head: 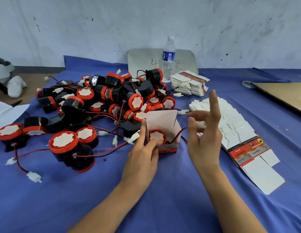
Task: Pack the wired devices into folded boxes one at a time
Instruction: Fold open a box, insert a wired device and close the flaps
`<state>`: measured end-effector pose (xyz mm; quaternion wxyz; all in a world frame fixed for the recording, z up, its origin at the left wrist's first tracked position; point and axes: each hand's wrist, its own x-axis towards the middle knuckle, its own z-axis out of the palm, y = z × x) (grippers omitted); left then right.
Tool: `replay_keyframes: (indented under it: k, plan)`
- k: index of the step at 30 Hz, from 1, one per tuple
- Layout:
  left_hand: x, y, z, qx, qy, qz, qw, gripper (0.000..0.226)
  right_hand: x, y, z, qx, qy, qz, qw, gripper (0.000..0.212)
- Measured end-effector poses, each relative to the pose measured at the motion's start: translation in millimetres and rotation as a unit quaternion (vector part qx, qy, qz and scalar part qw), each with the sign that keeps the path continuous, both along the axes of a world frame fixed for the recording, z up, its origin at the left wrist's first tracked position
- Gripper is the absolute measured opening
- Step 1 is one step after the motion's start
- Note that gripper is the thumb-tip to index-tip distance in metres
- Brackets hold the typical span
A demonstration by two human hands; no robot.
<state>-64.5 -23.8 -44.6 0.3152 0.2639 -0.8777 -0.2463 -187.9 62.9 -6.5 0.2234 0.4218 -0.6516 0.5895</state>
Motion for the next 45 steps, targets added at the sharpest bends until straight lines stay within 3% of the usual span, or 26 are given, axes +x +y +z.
replay_keyframes:
  k: [4, 9, 13, 17, 26, 31, 33, 39, 42, 45]
  plan:
    - [-1, -7, -3, 0.052, 0.052, -0.034, 0.997, 0.019, 0, 2, 1, 0.002, -0.009, -0.02, 1.0, 0.056]
    - [-2, -16, -5, 0.075, 0.091, -0.064, 0.991, 0.021, 11, 1, 4, -0.067, -0.093, 0.05, 0.992, 0.041]
    - [-2, -17, -7, 0.067, 0.087, -0.068, 0.992, 0.02, 13, -3, -2, -0.006, -0.073, 0.053, 0.996, 0.015]
    - [0, -16, -7, 0.052, 0.074, -0.081, 0.993, 0.021, 4, -3, -7, 0.092, -0.005, 0.017, 0.996, 0.003]
    - [1, -15, -4, 0.038, 0.065, -0.082, 0.994, 0.025, 4, -5, -9, 0.307, 0.062, -0.018, 0.949, 0.016]
    - [0, -14, -4, 0.011, 0.069, -0.081, 0.994, 0.021, 3, -7, -12, 0.489, 0.127, -0.105, 0.856, 0.032]
    - [0, -15, -4, 0.008, 0.063, -0.083, 0.994, 0.019, 4, -8, -13, 0.516, 0.118, -0.09, 0.843, 0.036]
    - [1, -14, -4, 0.027, 0.067, -0.096, 0.993, 0.025, 9, -7, -11, 0.519, 0.126, -0.059, 0.844, 0.037]
    - [3, -15, -4, 0.052, 0.09, -0.086, 0.991, 0.041, 11, -4, -7, 0.467, 0.098, -0.025, 0.879, 0.019]
    - [3, -17, -5, 0.104, 0.104, -0.066, 0.987, 0.061, 11, -2, -4, 0.476, 0.091, -0.021, 0.875, 0.021]
